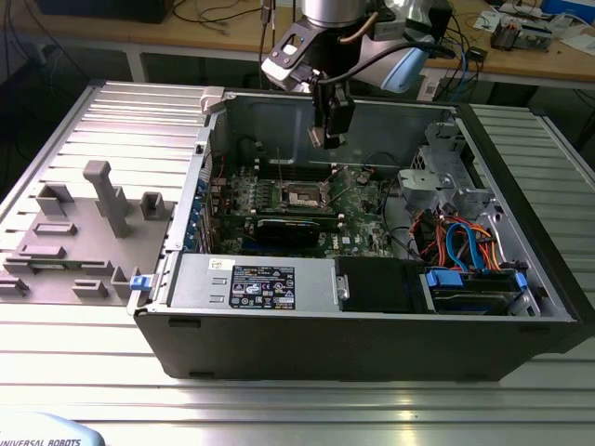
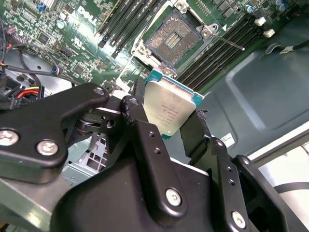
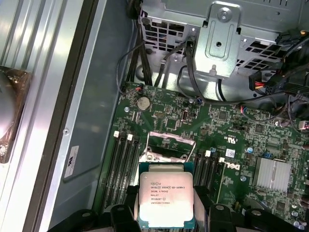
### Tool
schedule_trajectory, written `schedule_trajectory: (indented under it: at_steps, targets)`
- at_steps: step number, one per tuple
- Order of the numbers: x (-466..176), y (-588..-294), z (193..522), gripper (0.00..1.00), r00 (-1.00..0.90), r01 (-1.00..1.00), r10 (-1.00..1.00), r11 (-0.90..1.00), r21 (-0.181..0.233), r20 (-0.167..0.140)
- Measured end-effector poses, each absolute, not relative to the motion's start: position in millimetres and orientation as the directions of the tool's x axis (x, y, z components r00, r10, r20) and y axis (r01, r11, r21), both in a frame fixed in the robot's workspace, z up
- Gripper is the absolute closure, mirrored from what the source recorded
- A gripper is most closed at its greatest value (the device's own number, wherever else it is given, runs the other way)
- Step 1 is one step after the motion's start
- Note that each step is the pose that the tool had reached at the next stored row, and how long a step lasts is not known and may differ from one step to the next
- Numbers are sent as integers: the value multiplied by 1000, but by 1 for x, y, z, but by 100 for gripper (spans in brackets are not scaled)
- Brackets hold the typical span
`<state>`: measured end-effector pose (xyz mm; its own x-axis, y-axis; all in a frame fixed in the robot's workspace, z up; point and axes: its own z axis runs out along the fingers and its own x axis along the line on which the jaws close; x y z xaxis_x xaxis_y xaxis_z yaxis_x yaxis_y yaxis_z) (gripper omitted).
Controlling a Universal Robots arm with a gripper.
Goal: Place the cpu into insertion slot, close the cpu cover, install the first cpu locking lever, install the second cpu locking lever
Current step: 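Place the cpu into insertion slot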
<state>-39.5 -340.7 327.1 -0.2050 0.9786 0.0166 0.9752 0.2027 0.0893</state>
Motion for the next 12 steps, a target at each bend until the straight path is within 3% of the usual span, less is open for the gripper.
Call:
schedule_trajectory:
  at_steps: [12]
  targets:
    - [-40, -341, 319, 46, -86, 992, 996, 84, 90, 17]
